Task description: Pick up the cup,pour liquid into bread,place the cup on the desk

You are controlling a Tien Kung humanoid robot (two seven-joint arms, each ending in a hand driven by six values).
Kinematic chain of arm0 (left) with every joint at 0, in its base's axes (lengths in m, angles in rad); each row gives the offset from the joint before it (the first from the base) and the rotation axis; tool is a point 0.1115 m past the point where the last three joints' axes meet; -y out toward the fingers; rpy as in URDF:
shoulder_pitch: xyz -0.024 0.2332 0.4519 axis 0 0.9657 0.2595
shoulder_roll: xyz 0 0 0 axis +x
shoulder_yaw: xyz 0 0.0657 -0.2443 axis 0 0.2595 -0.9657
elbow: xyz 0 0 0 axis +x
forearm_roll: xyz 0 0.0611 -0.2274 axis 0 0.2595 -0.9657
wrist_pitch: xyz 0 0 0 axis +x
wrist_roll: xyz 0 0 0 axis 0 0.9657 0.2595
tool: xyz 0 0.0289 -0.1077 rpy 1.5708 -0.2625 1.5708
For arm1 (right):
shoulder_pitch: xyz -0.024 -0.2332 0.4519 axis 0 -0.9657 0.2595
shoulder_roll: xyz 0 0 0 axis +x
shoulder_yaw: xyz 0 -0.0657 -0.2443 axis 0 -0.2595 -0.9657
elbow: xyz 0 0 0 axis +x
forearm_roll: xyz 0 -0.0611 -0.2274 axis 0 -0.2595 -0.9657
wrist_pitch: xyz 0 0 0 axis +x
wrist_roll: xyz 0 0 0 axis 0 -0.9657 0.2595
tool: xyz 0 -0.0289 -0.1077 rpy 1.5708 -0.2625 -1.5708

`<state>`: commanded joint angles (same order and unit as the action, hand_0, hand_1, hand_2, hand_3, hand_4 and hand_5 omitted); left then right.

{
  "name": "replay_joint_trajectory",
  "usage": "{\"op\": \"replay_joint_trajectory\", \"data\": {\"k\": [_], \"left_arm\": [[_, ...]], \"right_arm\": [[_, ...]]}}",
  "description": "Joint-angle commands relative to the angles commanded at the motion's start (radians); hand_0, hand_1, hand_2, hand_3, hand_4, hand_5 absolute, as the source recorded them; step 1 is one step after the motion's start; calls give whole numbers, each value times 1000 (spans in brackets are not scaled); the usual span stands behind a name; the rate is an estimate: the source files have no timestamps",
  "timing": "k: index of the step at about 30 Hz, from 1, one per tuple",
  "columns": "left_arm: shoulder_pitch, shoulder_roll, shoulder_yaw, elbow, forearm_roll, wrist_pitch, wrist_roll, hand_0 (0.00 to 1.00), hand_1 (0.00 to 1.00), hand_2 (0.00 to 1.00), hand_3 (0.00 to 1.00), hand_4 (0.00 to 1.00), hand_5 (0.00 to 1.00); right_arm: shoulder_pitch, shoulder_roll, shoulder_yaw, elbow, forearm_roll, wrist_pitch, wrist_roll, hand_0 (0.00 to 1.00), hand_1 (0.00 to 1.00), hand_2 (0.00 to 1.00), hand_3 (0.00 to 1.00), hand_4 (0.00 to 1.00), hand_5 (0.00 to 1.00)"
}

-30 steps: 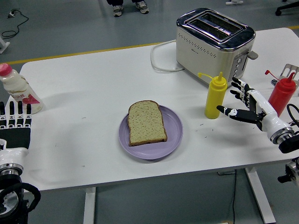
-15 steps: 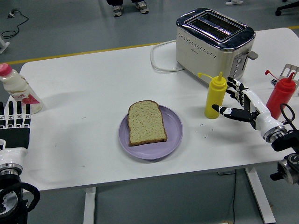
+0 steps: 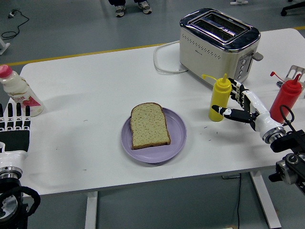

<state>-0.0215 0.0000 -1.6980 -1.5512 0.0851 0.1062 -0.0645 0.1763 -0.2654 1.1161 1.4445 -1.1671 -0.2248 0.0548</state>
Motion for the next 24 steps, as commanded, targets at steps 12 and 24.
{"op": "replay_joint_trajectory", "data": {"k": [12, 24], "left_arm": [[-2, 0, -1, 0, 0, 0, 0, 863, 872, 934, 860, 716, 998], [-3, 0, -2, 1, 0, -1, 0, 864, 872, 934, 860, 717, 998]], "right_arm": [[28, 18, -3, -39, 23, -16, 11, 947, 889, 907, 987, 857, 128], [49, 35, -16, -59, 40, -13, 20, 933, 884, 889, 982, 851, 125]]}}
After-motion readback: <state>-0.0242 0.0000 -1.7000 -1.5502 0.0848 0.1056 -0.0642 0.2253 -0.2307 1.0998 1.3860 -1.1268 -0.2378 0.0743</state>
